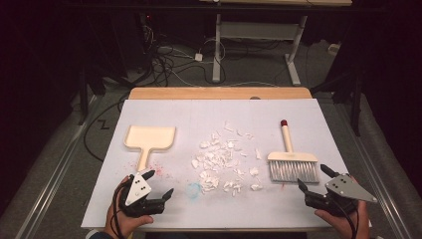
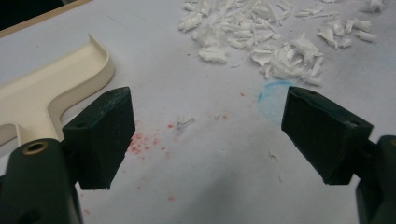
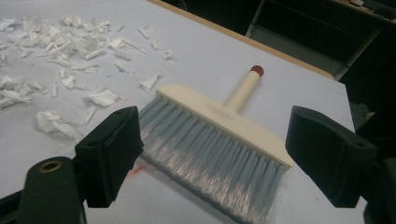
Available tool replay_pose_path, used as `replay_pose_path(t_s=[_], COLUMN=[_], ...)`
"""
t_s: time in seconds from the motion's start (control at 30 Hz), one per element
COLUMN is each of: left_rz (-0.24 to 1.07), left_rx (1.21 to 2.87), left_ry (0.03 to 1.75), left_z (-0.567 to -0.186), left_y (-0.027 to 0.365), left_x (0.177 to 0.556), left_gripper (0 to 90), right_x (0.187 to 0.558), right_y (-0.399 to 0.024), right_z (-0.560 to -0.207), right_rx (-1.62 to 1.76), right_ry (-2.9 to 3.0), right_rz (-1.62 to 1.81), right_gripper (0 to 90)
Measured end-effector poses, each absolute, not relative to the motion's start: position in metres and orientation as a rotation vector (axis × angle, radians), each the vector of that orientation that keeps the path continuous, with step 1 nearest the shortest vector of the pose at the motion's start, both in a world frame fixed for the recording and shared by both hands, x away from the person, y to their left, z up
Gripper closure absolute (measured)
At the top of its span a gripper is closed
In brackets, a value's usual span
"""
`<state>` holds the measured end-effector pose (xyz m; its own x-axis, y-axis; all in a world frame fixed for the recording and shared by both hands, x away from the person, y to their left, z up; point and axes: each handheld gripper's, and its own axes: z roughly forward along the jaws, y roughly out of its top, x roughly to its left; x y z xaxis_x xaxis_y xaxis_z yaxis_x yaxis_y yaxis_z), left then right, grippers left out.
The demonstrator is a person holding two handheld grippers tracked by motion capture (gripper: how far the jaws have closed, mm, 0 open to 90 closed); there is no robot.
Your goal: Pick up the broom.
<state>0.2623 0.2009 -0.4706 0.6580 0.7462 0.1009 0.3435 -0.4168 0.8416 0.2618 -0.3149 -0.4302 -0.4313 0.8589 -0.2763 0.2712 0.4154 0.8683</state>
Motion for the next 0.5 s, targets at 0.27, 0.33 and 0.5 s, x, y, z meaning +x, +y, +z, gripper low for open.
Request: replay_pose_path(t_s=[0.27, 0.33, 0.5], left_rz=[0.598, 0.597, 0.597], left_rx=[2.038, 2.048, 2.047], left_ry=[0.829, 0.833, 0.843], left_z=[-0.471, -0.473, -0.472], left_y=[0.198, 0.199, 0.200], left_x=[0.260, 0.259, 0.258], left_gripper=[16.5, 16.5, 16.5], right_x=[0.264, 0.267, 0.286], right_y=[-0.320, -0.320, -0.317], right_z=[-0.425, -0.422, -0.416], right_rx=[0.980, 0.982, 1.013], right_ry=[1.894, 1.891, 1.914], right_rz=[0.987, 0.990, 0.966], right_gripper=[18.6, 18.1, 24.3])
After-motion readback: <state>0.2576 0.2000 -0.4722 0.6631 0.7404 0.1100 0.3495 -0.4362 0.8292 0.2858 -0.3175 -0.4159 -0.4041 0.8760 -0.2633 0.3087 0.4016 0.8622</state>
